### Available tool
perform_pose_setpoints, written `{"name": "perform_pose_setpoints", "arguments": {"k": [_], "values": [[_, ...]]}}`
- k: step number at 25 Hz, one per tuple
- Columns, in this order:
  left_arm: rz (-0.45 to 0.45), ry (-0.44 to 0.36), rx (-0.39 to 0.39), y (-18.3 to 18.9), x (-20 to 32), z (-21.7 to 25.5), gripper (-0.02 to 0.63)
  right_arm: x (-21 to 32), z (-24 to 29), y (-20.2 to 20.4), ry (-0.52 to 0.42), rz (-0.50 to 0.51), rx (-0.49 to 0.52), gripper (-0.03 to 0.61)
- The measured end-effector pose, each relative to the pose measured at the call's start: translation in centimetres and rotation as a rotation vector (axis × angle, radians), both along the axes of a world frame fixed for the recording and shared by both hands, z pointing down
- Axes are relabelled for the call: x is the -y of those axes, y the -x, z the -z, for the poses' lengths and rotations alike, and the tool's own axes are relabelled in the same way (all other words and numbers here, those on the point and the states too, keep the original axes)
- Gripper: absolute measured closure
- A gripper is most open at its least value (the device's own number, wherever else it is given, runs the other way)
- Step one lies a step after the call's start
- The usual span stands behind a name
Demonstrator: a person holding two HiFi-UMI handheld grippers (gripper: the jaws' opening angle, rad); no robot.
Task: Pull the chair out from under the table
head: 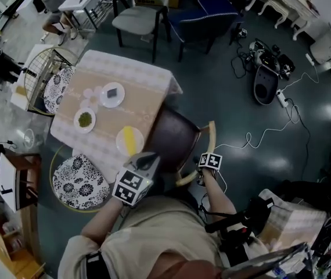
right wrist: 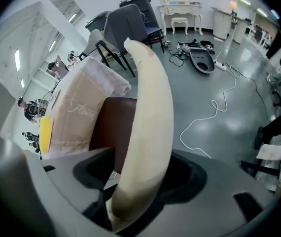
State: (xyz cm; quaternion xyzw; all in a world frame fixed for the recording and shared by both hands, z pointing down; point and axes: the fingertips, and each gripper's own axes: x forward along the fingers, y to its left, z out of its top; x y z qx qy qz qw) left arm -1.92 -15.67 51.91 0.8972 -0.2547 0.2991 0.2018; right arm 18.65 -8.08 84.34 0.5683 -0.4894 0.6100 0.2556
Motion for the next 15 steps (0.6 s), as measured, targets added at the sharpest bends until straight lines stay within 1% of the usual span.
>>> {"name": "perform_pose_setpoints", "arguments": {"k": [3, 5, 6, 8, 9, 13, 15], "values": [[0.018, 0.011, 0.014, 0.7, -0.1, -0.4, 0.606, 0.0, -0.7, 0.8, 0.018, -0.019, 0.019, 0.273], [0.022, 0.011, 0.016, 1.0, -0.1, -0.4, 0.606, 0.1, -0.9, 0.4, 0.022, -0.069, 0.011, 0.278], [0.026, 0.009, 0.016, 1.1, 0.1, -0.4, 0.606, 0.3, -0.9, 0.2, 0.020, -0.101, 0.011, 0.294], [0.041, 0.011, 0.014, 1.6, 0.4, -0.3, 0.606, 0.5, -0.8, 0.0, 0.014, -0.156, 0.023, 0.346], [0.049, 0.016, 0.015, 1.8, 0.4, -0.3, 0.606, 0.4, -0.8, 0.0, 0.017, -0.172, 0.028, 0.356], [0.066, 0.027, 0.012, 2.2, 0.5, -0.7, 0.606, 0.6, -0.6, -0.1, 0.014, -0.199, 0.032, 0.362], [0.067, 0.025, 0.007, 2.2, 0.5, -0.9, 0.606, 0.7, -0.7, -0.3, 0.011, -0.234, 0.044, 0.364]]}}
